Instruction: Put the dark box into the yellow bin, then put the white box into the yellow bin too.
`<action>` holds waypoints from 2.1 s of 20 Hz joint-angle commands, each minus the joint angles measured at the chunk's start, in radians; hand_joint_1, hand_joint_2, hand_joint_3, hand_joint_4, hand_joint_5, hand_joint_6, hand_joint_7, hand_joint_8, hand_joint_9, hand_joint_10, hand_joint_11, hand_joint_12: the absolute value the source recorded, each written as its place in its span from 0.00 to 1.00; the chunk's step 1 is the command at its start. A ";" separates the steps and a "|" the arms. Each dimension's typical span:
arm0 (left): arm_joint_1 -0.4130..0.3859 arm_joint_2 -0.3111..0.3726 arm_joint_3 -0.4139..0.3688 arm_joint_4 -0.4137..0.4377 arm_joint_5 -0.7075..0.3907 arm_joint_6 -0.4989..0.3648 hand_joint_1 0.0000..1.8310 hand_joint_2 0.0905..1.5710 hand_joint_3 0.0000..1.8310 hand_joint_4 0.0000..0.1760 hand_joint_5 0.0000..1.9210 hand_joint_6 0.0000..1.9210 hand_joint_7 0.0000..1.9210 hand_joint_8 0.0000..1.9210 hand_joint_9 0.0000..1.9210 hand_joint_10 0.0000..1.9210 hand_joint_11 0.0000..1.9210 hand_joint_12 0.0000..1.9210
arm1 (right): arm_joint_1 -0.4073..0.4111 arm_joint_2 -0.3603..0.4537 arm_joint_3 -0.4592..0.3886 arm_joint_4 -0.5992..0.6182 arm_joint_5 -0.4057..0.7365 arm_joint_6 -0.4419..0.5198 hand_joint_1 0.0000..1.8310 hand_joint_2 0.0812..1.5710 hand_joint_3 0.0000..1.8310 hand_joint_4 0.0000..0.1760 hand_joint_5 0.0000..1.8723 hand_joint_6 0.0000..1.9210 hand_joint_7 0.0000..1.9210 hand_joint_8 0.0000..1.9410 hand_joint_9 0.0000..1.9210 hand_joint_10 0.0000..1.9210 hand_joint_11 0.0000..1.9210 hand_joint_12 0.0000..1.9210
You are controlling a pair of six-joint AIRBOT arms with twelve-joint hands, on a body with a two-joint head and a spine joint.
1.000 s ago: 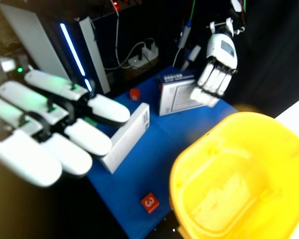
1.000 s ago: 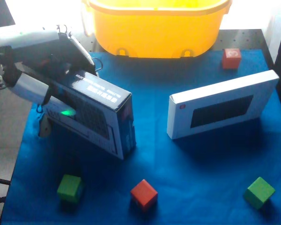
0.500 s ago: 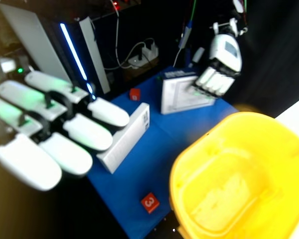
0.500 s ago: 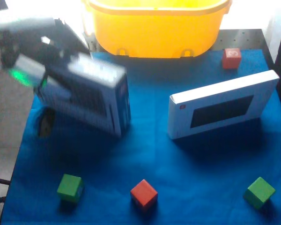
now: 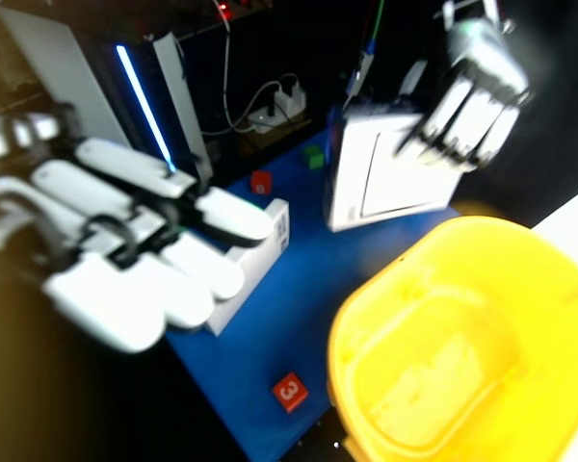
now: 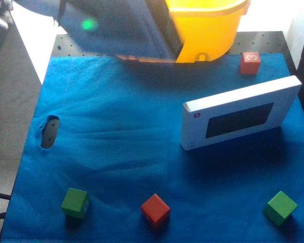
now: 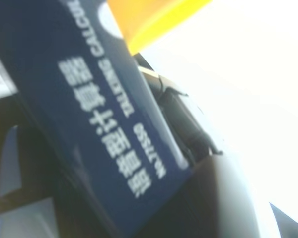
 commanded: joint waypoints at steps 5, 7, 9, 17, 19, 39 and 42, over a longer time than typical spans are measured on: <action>-0.081 0.004 0.014 -0.058 -0.047 -0.004 0.76 0.67 0.00 0.00 0.51 0.50 0.54 0.42 0.53 0.54 0.48 0.50 | 0.010 -0.020 0.015 0.009 0.122 -0.003 0.13 0.65 0.00 0.21 0.18 0.00 0.10 0.00 0.20 0.00 0.00 0.36; -0.104 0.003 0.024 -0.060 -0.040 -0.003 0.68 0.69 0.00 0.00 0.55 0.49 0.47 0.53 0.45 0.23 0.31 0.58 | 0.010 -0.033 0.021 0.009 0.122 -0.003 0.15 0.65 0.00 0.28 0.19 0.00 0.10 0.00 0.18 0.00 0.00 0.31; -0.134 0.004 0.027 -0.061 -0.027 0.010 0.67 0.68 0.00 0.00 0.58 0.41 0.48 0.55 0.50 0.16 0.30 0.65 | 0.010 -0.045 0.026 0.009 0.122 -0.003 0.16 0.64 0.00 0.26 0.18 0.00 0.09 0.00 0.14 0.00 0.00 0.27; -0.199 -0.022 0.030 -0.109 0.038 0.149 0.61 0.70 0.00 0.00 0.50 0.53 0.40 0.05 0.44 0.01 0.15 0.67 | 0.014 -0.083 0.034 0.009 0.122 -0.003 0.20 0.67 0.00 0.00 0.16 0.00 0.14 0.00 0.21 0.00 0.00 0.56; -0.199 -0.038 0.041 -0.117 0.046 0.169 0.66 0.69 0.00 0.00 0.55 0.47 0.46 0.45 0.50 0.05 0.12 0.81 | 0.016 -0.092 0.035 0.008 0.122 -0.003 0.20 0.67 0.00 0.00 0.16 0.00 0.14 0.00 0.18 0.00 0.00 0.55; -0.084 -0.210 0.221 -0.436 -0.097 0.246 0.71 0.64 0.00 0.00 0.58 0.27 0.63 0.43 0.62 0.43 0.45 0.81 | 0.043 -0.161 0.047 -0.055 0.168 0.004 0.17 0.64 0.00 0.00 0.17 0.00 0.18 0.01 0.20 0.00 0.00 0.59; -0.107 -0.218 0.235 -0.417 -0.104 0.246 0.70 0.67 0.00 0.00 0.58 0.23 0.55 0.59 0.58 0.77 0.52 0.95 | 0.042 -0.174 0.054 -0.064 0.183 0.016 0.19 0.63 0.00 0.00 0.16 0.00 0.20 0.00 0.21 0.00 0.00 0.59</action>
